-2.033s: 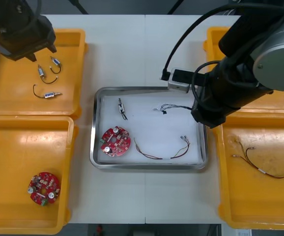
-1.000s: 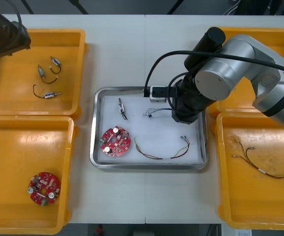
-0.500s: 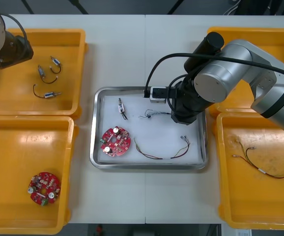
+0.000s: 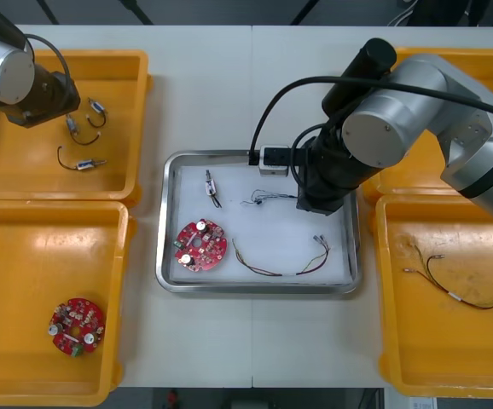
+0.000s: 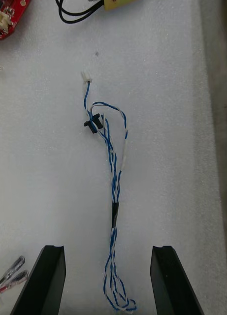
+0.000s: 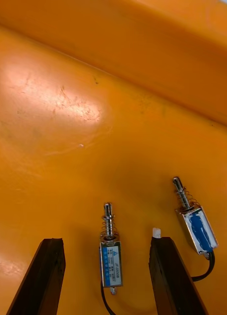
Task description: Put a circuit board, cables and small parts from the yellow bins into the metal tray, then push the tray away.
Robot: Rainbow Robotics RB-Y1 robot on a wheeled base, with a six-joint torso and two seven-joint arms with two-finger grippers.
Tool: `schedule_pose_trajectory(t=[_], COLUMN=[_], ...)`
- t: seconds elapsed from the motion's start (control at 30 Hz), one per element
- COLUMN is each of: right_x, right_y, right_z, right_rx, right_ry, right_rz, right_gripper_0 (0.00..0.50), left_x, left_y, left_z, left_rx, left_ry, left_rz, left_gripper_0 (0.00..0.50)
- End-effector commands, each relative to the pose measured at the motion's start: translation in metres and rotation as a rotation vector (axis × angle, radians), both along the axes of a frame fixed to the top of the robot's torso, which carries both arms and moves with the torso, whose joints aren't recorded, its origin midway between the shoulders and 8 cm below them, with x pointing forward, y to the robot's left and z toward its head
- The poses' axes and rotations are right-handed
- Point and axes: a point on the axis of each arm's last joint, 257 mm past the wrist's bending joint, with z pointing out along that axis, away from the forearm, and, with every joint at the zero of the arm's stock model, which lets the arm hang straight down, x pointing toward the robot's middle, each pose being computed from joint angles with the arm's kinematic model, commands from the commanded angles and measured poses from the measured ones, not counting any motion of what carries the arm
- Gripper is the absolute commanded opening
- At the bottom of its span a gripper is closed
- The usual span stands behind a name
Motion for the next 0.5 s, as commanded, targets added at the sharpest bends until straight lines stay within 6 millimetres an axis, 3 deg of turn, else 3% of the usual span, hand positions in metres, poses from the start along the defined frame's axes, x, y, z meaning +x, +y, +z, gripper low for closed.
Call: schedule_pose_trajectory(t=[0.03, 0.17, 0.5], right_x=[0.006, -0.001, -0.013], right_y=[0.001, -0.016, -0.082], right_z=[0.058, 0.078, 0.115], right_rx=[0.068, 0.092, 0.181], right_ry=[-0.047, -0.020, 0.082], right_rz=[-0.056, -0.174, -0.565], right_gripper_0=[0.500, 0.500, 0.500], left_x=[0.016, 0.016, 0.011], left_y=[-0.021, -0.023, -0.025], left_z=[0.021, 0.015, -0.001], left_rx=[0.103, 0.111, 0.090], left_ry=[-0.040, -0.034, -0.003], left_rz=[-0.121, -0.130, -0.134], left_gripper_0=[0.500, 0.500, 0.500])
